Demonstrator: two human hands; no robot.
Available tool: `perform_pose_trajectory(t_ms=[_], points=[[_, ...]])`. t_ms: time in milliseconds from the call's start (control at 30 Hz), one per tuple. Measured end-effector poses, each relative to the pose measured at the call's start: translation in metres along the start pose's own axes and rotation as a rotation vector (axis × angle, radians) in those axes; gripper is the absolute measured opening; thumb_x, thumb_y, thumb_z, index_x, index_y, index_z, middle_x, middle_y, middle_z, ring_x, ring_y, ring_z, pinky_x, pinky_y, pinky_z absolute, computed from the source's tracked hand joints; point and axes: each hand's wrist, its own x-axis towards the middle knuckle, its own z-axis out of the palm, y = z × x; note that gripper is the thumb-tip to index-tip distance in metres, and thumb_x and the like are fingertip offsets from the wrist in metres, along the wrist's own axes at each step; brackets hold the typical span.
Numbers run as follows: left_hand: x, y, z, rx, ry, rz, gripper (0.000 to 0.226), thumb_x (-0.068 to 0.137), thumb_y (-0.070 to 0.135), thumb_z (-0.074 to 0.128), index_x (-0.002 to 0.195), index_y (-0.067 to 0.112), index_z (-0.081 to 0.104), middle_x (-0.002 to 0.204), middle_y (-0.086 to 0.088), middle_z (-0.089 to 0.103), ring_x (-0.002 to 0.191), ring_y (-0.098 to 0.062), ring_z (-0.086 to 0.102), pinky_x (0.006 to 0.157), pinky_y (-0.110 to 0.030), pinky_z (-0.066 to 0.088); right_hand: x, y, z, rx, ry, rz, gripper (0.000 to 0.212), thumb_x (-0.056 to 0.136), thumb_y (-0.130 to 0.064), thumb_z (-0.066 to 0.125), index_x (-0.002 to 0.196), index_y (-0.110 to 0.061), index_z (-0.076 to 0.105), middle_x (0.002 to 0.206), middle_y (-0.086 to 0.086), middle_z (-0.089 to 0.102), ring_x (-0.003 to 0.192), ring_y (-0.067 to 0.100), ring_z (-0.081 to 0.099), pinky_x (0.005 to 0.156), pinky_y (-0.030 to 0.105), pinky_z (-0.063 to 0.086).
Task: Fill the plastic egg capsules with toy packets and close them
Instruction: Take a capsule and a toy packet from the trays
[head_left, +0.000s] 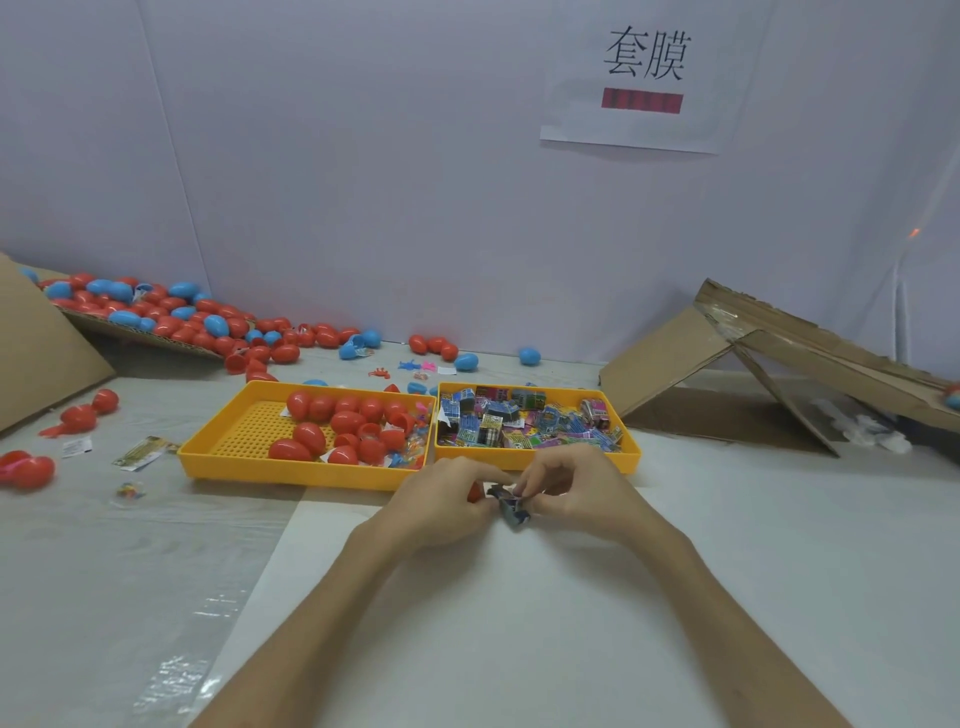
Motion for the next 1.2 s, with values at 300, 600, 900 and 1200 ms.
perform_pose_trajectory(t_ms=[300,600,900,1200], points=[[0.000,-0.007,-0.006,-0.103,-0.074,0.066,0.030,0.096,0.037,0.067,0.125,0.047,0.067,0.081,0.020,0.062,0.078,-0.002,0.056,0.073,-0.032,0.050,0.002,0.001,0.001,-0.027,-0.017,-0.029,0.025,0.072,0.009,0.074,0.071,-0.016,0.074,0.080,0.001,0.075,0.077,0.015,0.073,0.073,0.032,0.060],[0.004,-0.006,-0.004,-0.002,-0.074,0.064,0.023,0.094,0.038,0.069,0.115,0.047,0.068,0.082,0.020,0.058,0.081,-0.004,0.054,0.069,-0.031,0.048,0.001,0.000,-0.005,-0.052,-0.127,0.024,0.017,0.074,0.003,0.079,0.070,-0.014,0.076,0.084,-0.003,0.077,0.080,0.012,0.074,0.073,0.029,0.060],[0.001,-0.004,-0.001,0.050,-0.042,0.056,0.021,0.093,0.042,0.068,0.113,0.045,0.066,0.088,0.014,0.061,0.090,-0.012,0.057,0.065,-0.029,0.041,-0.003,-0.004,-0.014,-0.014,-0.224,0.075,0.024,0.068,-0.005,0.080,0.061,-0.027,0.073,0.090,-0.001,0.076,0.083,0.014,0.072,0.079,0.034,0.061],[-0.001,-0.003,-0.001,0.036,-0.041,0.018,0.022,0.091,0.046,0.070,0.114,0.047,0.067,0.110,0.012,0.068,0.104,-0.014,0.058,0.079,-0.034,0.049,-0.003,-0.004,-0.026,-0.021,-0.331,0.106,0.033,0.076,0.010,0.074,0.065,-0.021,0.073,0.102,0.002,0.076,0.094,0.014,0.072,0.087,0.035,0.060]])
